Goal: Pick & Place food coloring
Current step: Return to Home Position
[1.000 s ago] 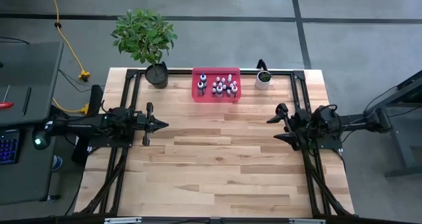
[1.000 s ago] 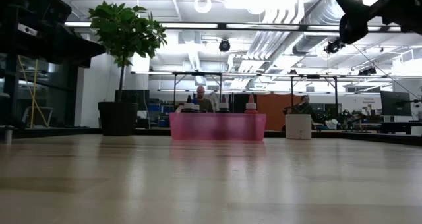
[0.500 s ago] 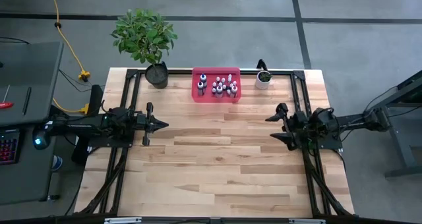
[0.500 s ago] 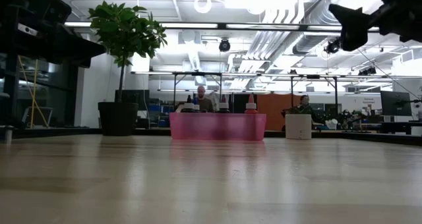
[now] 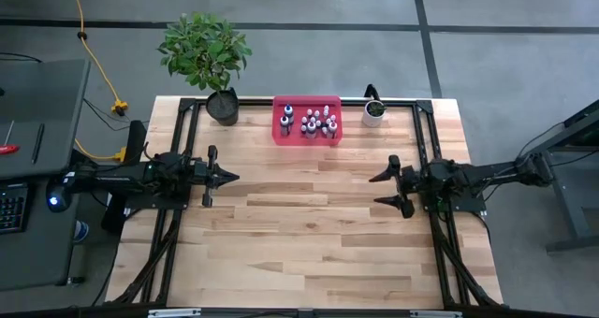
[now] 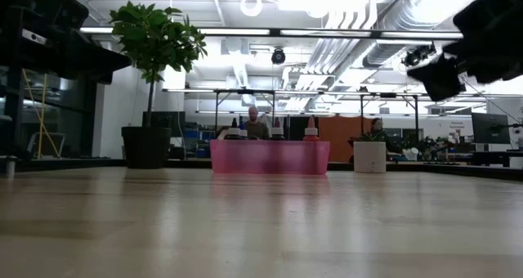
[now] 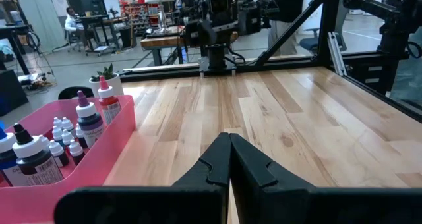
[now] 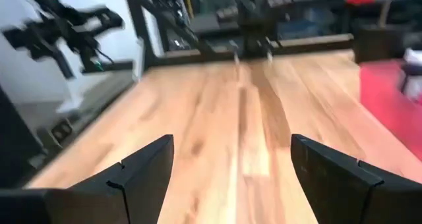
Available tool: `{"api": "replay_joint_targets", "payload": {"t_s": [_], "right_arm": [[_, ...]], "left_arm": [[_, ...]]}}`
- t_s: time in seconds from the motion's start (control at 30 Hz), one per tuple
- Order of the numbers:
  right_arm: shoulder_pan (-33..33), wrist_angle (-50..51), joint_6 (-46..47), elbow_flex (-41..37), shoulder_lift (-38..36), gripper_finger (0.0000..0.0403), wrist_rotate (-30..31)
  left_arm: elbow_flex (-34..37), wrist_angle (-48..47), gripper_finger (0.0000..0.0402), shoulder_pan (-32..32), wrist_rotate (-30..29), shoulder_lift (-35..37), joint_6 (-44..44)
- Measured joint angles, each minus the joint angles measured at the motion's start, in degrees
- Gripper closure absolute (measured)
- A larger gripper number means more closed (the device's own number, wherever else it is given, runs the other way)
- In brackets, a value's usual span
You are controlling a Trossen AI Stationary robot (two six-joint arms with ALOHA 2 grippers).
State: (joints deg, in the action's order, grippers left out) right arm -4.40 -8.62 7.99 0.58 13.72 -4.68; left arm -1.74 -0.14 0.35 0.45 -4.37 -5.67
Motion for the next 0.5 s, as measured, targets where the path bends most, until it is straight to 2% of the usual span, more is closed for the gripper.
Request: {"api": "replay_joint_targets", "payload": {"t_s": [0.3,0.5], "right_arm": [[0.0,5.09,0.96,0.0,-1.38,0.011,7.86],[0.0,5.68,0.96,-0.02,-6.35,0.0109,8.63]], "left_arm": [[-0.02,0.0,0.0401,0.01,0.0,-0.01,0.0],[0.0,-0.01,0.0401,-0.01,0.0,0.0,0.0]]}}
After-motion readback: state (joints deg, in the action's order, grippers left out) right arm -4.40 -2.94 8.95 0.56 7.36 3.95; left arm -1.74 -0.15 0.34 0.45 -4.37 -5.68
